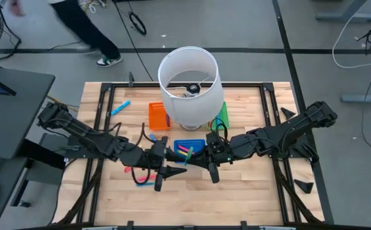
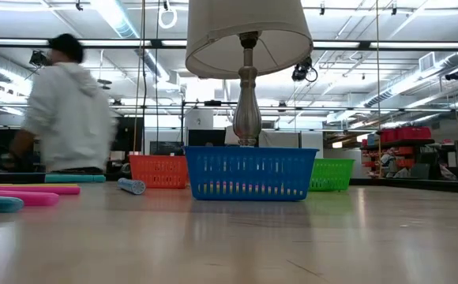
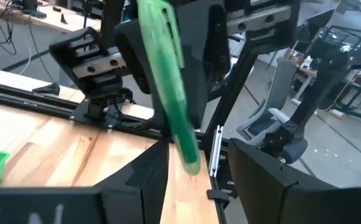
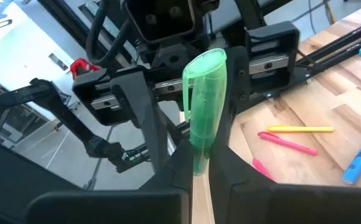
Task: Pick & Place Markers
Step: Put the green small highlighter pen into the orange bin
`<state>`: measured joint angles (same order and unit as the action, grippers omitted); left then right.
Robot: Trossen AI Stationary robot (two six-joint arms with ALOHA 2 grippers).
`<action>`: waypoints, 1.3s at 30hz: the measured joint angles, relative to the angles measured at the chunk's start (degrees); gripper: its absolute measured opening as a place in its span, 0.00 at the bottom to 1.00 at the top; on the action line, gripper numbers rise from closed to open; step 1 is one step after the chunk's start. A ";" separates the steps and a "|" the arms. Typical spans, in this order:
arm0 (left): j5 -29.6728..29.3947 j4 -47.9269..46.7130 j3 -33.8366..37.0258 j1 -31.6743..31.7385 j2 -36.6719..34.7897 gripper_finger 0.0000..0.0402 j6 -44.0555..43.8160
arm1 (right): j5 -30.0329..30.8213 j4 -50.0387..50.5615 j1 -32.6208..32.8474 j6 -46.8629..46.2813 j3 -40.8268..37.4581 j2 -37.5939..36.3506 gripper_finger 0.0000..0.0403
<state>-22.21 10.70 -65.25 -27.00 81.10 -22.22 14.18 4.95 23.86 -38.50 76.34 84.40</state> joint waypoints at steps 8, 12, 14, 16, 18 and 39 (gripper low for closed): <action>-1.61 -0.22 -0.06 0.22 0.35 0.43 -4.79 | -0.20 0.92 0.37 -0.04 0.00 0.00 0.05; -2.08 -0.19 -0.06 0.20 0.35 0.40 -6.65 | -0.20 0.88 0.37 0.00 0.00 0.00 0.05; -2.02 -0.24 -0.06 0.20 0.35 0.37 -6.71 | -0.20 0.88 0.37 -0.02 0.00 0.00 0.05; -2.00 -0.22 -0.06 0.22 0.35 0.32 -6.90 | -0.20 0.88 0.37 0.00 0.00 0.00 0.05; -1.25 -0.24 -0.06 0.22 0.35 0.28 -6.91 | -0.20 0.88 0.37 0.00 0.00 0.00 0.05; 0.09 -0.48 -0.02 0.15 0.31 0.19 -7.08 | -0.05 -1.91 0.13 0.19 0.00 1.51 0.05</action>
<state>-22.12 10.22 -65.28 -26.85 81.41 -29.30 14.13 3.04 23.99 -38.31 76.34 85.91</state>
